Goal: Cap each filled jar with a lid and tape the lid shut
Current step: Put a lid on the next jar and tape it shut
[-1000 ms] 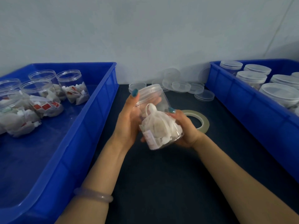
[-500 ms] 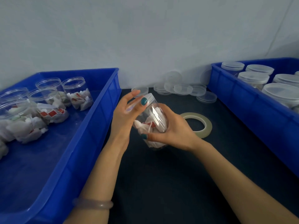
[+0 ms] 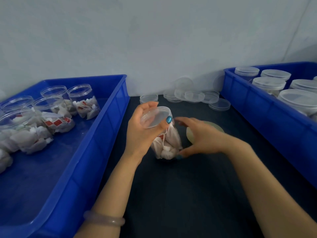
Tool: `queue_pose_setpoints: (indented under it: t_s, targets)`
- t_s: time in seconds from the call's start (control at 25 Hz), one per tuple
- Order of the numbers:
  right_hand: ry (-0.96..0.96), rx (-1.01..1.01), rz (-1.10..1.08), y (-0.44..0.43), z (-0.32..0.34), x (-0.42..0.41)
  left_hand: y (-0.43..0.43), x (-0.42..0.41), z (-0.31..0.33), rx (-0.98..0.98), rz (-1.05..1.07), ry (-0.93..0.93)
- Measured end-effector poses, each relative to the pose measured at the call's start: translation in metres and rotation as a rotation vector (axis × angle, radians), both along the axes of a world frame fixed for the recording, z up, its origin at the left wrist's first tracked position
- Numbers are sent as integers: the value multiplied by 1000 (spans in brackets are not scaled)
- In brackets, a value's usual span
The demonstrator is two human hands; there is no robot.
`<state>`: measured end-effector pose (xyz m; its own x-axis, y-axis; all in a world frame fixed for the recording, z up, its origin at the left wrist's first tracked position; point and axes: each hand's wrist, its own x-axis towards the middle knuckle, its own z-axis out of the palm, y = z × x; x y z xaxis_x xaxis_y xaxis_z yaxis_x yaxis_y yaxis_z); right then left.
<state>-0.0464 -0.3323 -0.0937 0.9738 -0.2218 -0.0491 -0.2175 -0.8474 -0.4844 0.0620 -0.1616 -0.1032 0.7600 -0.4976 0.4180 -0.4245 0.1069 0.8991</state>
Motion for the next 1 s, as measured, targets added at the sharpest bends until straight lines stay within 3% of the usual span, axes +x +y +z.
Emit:
queue_pose_setpoints:
  t_s: [0.08, 0.2, 0.36, 0.52, 0.6, 0.72, 0.84, 0.92, 1.0]
  targets:
    - [181, -199, -136, -15, 5, -10, -4, 0, -4, 13, -1, -49]
    - [462, -227, -255, -27, 1, -16, -15, -3, -10, 33, -5, -217]
    - [350, -329, -215, -28, 0, -12, -26, -2, -11, 67, 70, -386]
    - [352, -352, -225, -22, -1, -13, -23, -3, -14, 267, 278, -648]
    - [226, -241, -265, -18, 0, -14, -22, -10, -16, 310, 404, -909]
    - [-136, 111, -379, -13, 5, -12, -28, -22, -15, 267, 354, -1135]
    - [-536, 323, -422, -2, 10, -12, -32, -35, -13, 299, 261, -1107]
    - [-787, 278, -341, 8, 12, -15, -33, -42, -11, 273, 231, -1013]
    - [-978, 173, -202, 17, 11, -17, -32, -48, -4, 151, 140, -763]
